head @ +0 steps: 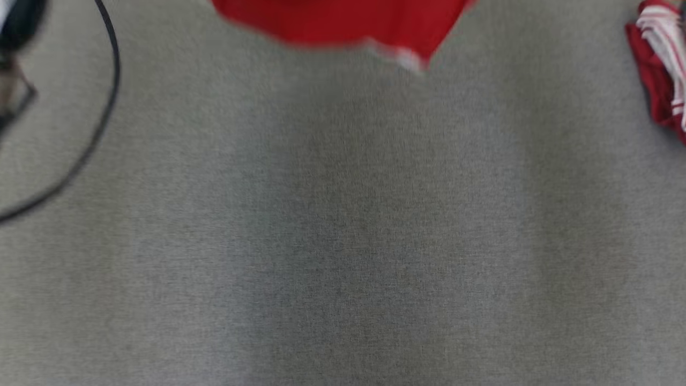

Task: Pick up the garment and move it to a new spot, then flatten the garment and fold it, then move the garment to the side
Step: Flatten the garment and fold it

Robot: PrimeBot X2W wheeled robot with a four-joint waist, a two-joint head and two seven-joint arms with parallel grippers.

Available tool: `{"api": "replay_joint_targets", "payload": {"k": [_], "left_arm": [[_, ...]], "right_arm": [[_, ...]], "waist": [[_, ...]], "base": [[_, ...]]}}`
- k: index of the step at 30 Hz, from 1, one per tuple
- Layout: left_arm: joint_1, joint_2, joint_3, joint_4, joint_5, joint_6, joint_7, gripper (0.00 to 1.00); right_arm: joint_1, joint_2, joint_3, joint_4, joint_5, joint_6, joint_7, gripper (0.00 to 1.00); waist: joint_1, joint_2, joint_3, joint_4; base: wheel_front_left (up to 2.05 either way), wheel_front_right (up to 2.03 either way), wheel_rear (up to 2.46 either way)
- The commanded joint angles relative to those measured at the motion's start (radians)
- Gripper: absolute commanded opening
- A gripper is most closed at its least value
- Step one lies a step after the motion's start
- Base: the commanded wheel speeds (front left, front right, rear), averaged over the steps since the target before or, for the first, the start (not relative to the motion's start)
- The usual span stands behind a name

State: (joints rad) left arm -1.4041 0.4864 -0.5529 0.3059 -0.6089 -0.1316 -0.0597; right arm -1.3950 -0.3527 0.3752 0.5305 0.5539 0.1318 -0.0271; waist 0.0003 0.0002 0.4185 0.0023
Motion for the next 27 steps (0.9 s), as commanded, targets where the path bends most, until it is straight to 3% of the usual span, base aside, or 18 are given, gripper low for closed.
{"api": "replay_joint_targets", "payload": {"k": [1, 7, 12, 20, 27], "left_arm": [[-0.074, 0.005, -0.01, 0.028, -0.024, 0.003, 0.012, 0.0], [-0.339, 0.005, -0.072, 0.142, -0.06, 0.003, 0.008, 0.0], [-0.492, -0.011, -0.15, 0.243, -0.101, 0.003, -0.012, 0.0], [-0.572, -0.034, -0.249, 0.365, -0.139, 0.003, -0.072, 0.0], [-0.544, -0.023, -0.337, 0.407, -0.198, 0.003, -0.144, 0.0]], "right_arm": [[-0.079, -0.001, -0.003, 0.027, 0.012, -0.003, 0.016, 0.0], [-0.325, 0.002, -0.017, 0.142, 0.024, -0.003, 0.04, 0.0], [-0.443, 0.019, -0.015, 0.23, 0.023, -0.003, 0.034, 0.0], [-0.489, 0.037, 0.008, 0.307, 0.04, -0.003, -0.016, 0.0], [-0.421, 0.034, 0.059, 0.313, 0.074, -0.003, -0.074, 0.0]], "waist": [[-0.0003, -0.0002, 0.147, -0.033], [-0.0003, -0.0002, 0.229, -0.033], [-0.0003, -0.0002, 0.276, -0.038], [-0.0003, -0.0002, 0.318, -0.056], [-0.0003, -0.0002, 0.334, -0.072]], "base": [[0.0, 0.0, 0.0], [0.0, 0.0, 0.0], [0.0, 0.0, 0.0], [0.0, 0.0, 0.0], [0.0, 0.0, 0.0]]}}
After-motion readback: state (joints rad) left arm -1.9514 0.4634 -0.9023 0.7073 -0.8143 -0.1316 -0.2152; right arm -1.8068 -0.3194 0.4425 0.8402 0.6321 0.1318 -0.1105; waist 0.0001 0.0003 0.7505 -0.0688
